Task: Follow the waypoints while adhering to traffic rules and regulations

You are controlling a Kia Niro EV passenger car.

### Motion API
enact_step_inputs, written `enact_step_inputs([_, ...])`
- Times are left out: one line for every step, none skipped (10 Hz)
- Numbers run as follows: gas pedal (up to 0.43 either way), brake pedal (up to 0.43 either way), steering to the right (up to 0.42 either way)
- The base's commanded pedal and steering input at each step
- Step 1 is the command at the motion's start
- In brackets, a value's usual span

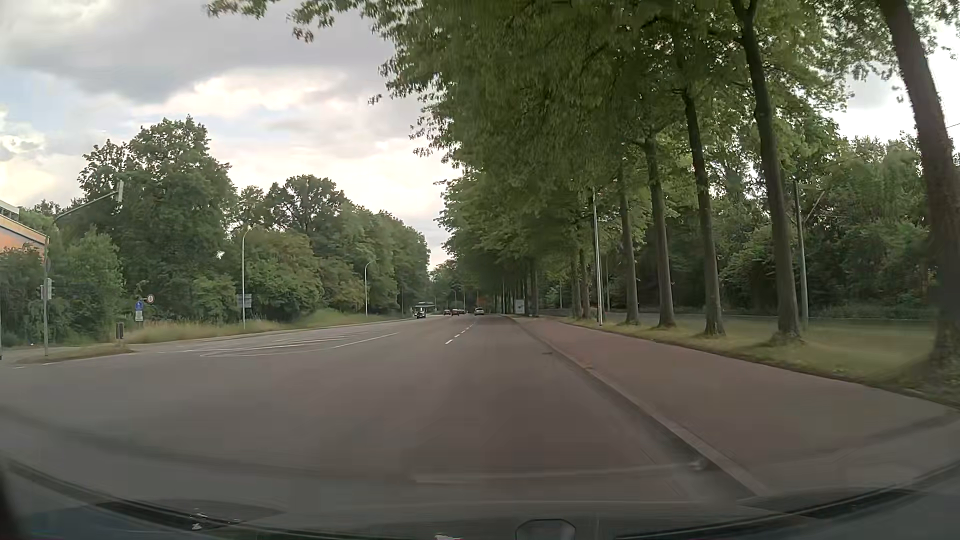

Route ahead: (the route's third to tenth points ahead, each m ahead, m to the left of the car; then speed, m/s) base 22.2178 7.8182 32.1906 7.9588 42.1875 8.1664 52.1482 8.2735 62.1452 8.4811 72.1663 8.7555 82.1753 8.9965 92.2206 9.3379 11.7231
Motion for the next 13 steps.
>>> enact_step_inputs([0.15,0.0,-0.005])
enact_step_inputs([0.138,0.0,-0.005])
enact_step_inputs([0.13,0.0,-0.005])
enact_step_inputs([0.13,0.0,-0.005])
enact_step_inputs([0.13,0.0,-0.005])
enact_step_inputs([0.13,0.0,-0.004])
enact_step_inputs([0.13,0.0,-0.004])
enact_step_inputs([0.13,0.0,-0.004])
enact_step_inputs([0.13,0.0,-0.004])
enact_step_inputs([0.13,0.0,-0.004])
enact_step_inputs([0.13,0.0,-0.004])
enact_step_inputs([0.13,0.0,-0.004])
enact_step_inputs([0.13,0.0,-0.004])
